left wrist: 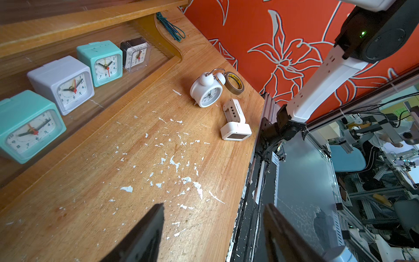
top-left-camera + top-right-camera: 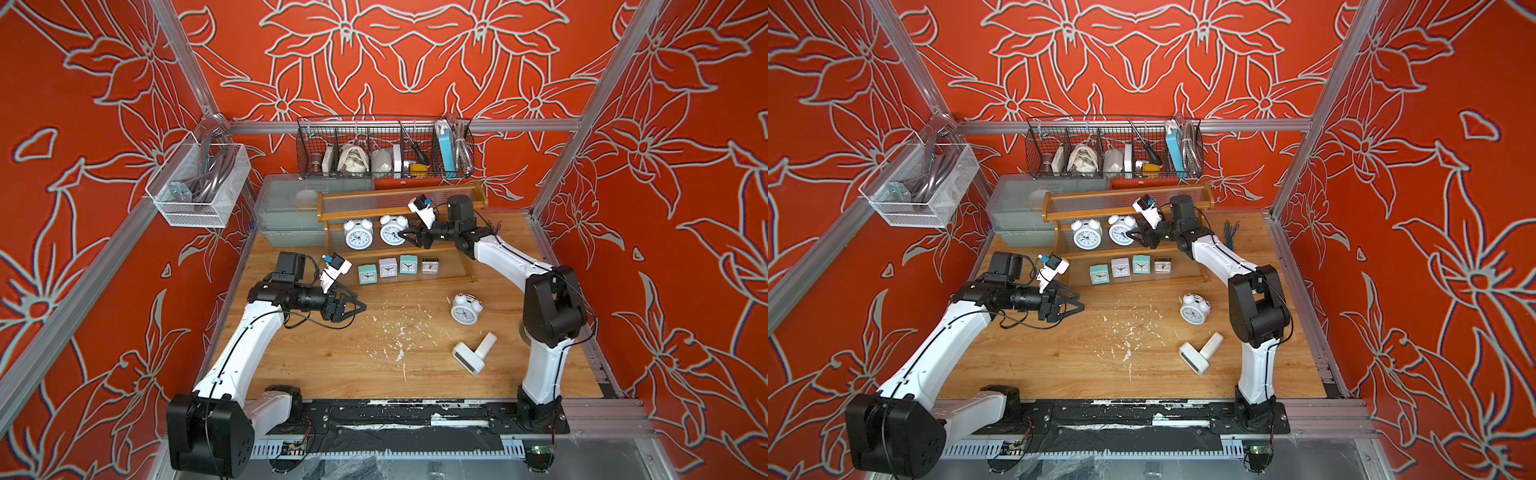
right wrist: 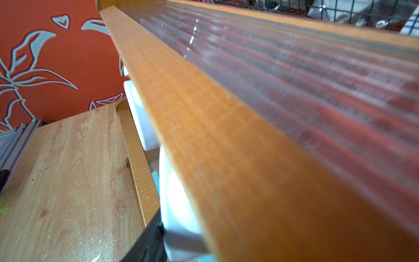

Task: Place the alarm clocks on the shelf by style
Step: Place the alarm on the shelf.

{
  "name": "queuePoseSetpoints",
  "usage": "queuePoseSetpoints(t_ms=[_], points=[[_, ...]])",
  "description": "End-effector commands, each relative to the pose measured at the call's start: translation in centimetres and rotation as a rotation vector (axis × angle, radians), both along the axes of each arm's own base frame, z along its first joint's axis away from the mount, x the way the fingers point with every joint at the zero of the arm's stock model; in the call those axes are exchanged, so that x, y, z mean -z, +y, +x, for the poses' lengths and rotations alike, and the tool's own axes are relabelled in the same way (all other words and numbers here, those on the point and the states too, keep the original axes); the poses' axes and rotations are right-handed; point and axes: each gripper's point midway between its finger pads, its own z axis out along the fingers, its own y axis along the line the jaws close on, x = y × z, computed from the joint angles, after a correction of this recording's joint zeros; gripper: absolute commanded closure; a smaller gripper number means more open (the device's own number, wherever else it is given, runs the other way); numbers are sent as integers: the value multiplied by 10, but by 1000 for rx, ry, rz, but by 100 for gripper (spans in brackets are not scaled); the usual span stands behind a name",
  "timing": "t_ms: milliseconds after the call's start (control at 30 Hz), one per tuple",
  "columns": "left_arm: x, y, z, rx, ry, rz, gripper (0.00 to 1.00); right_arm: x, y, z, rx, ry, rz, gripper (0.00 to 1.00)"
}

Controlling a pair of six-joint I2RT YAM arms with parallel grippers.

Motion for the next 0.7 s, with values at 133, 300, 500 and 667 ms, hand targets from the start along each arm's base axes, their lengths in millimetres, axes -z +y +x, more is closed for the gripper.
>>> queuePoseSetpoints(t_ms=[133,300,500,667], points=[[1,2,-4,2,-4,-4,30,9,-9,1,66,1,-33,43],[-1,2,-5,2,-11,-4,30,12,-12,0,83,2,-43,37],[0,2,-5,2,-10,-4,30,13,-16,-1,96,5,-56,32],[0,2,-5,2,-10,-4,30,16,-20,-3,112,3,-73,31]])
